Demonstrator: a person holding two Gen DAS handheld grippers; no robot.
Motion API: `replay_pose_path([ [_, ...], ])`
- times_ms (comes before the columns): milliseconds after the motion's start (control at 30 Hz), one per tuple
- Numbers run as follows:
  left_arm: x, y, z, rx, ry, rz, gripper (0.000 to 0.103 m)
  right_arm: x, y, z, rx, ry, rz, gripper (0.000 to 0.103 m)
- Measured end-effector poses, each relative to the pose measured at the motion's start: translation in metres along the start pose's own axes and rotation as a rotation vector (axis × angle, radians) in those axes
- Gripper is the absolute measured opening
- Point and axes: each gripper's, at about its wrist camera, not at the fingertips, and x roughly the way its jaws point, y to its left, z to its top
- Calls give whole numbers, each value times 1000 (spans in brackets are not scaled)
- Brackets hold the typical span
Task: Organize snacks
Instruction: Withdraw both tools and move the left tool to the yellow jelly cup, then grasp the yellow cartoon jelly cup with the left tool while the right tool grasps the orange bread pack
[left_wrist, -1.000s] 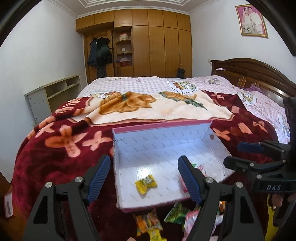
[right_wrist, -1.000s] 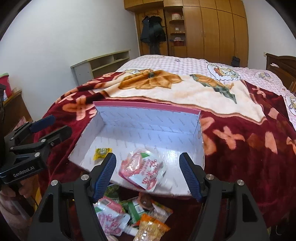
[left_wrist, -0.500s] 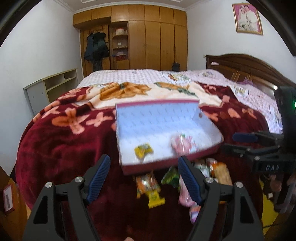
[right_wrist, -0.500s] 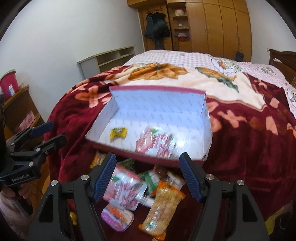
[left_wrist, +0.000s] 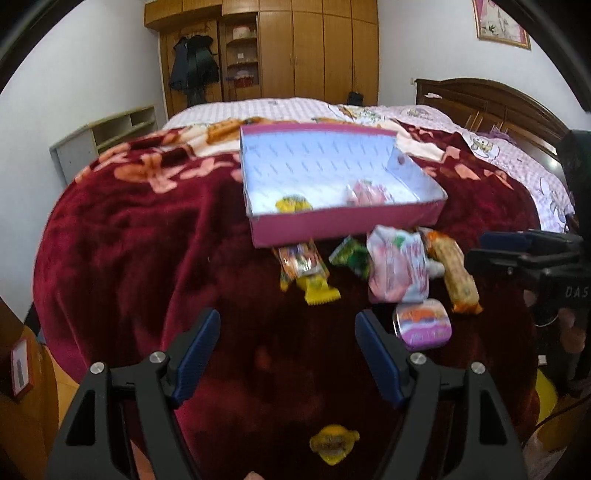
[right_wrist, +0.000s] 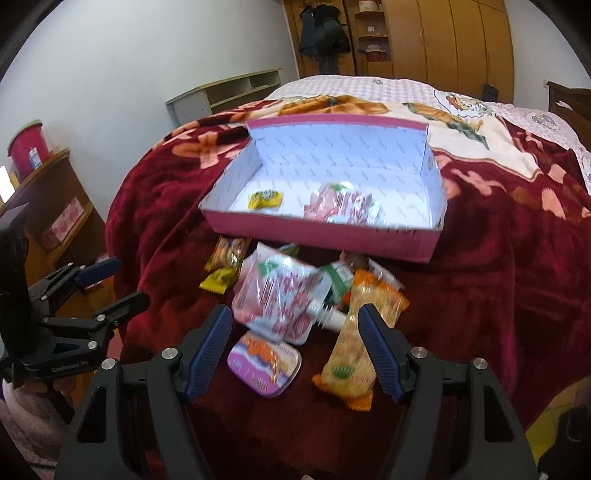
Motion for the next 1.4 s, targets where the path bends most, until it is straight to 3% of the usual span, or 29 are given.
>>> replay_pose_path([
  [267,0,5,-24,-54,81,-70,79,-2,6,-19,-2,3,-27,72],
  [533,-2,4,-48,-75,148,-70,79,2,-4,-30,38,19,-43,72],
  [900,9,-13,-75,3,208,-60,76,6,-12,-37,71,23,-54,72],
  [1033,18,-15,-84,-7,235,-70,70,7,-15,-39,85,24,-52,72],
  [1167,21,-19,-88,14,212,-52,64,8,-17,-40,94,28,-51,72],
  [1400,20,-20,-88,16,178,-67,38,9,-19,-42,113,26,-42,72],
])
